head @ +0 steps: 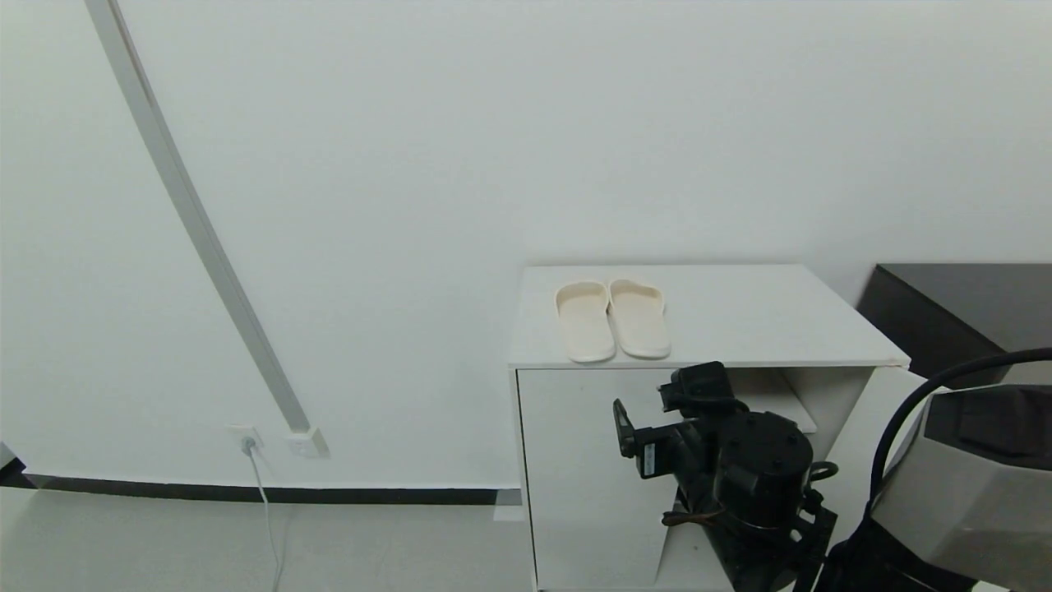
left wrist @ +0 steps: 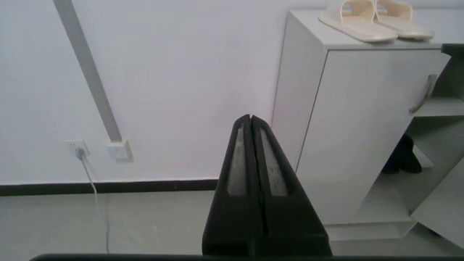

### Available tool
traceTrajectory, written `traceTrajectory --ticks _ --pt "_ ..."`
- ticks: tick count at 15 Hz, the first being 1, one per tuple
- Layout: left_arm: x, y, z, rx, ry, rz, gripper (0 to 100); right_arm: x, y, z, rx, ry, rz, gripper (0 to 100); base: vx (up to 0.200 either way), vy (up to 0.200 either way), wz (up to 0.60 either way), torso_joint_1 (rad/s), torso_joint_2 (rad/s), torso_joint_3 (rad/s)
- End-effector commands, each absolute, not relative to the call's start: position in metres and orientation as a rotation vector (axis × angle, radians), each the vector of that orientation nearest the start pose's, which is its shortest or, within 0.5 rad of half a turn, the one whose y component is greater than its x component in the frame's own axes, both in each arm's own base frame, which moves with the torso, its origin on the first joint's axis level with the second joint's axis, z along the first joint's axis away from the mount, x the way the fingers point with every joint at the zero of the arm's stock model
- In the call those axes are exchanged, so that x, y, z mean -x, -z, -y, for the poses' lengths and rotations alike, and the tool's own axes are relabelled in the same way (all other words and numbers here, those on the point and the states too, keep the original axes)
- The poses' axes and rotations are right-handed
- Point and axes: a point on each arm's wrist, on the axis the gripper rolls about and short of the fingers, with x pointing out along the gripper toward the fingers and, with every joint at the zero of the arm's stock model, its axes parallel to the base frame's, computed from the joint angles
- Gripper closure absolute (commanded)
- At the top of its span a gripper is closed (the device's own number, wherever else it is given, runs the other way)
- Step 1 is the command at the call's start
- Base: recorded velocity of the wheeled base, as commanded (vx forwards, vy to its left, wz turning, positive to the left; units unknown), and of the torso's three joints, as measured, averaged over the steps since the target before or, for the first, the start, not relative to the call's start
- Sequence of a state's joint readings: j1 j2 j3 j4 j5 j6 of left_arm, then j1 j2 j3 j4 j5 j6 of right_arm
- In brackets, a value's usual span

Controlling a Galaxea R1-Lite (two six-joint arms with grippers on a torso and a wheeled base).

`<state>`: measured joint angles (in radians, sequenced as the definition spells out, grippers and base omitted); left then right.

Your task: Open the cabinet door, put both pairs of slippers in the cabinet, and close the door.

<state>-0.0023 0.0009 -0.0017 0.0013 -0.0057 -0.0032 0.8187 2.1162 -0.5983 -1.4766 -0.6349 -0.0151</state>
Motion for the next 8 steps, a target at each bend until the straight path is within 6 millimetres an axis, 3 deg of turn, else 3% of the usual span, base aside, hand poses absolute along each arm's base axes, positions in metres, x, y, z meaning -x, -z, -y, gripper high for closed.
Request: traceTrajectory --ticks 1,3,6,8 --pt "0.023 -0.076 0.000 0.005 0.009 -0.002 100 -0.241 -0.081 -0.238 0.043 -0.180 -0.030 0 0.000 0.000 0.00 0.227 -0.49 -0.271" --pt "0.023 -0.076 0.000 0.005 0.009 -0.002 100 -0.241 -0.081 -0.238 0.041 -0.183 -0.027 0 0.000 0.000 0.00 0.171 -0.39 -0.203" --pt "0.023 -0.076 0.000 0.006 0.008 -0.002 100 -0.242 -0.078 -0.237 0.061 -0.177 -0.028 0 0.000 0.000 0.00 0.019 -0.03 -0.020" --pt "0.023 -0.076 0.000 0.003 0.008 -0.002 100 -0.253 -0.086 -0.238 0.057 -0.154 0.028 0 0.000 0.000 0.00 0.000 0.00 0.000"
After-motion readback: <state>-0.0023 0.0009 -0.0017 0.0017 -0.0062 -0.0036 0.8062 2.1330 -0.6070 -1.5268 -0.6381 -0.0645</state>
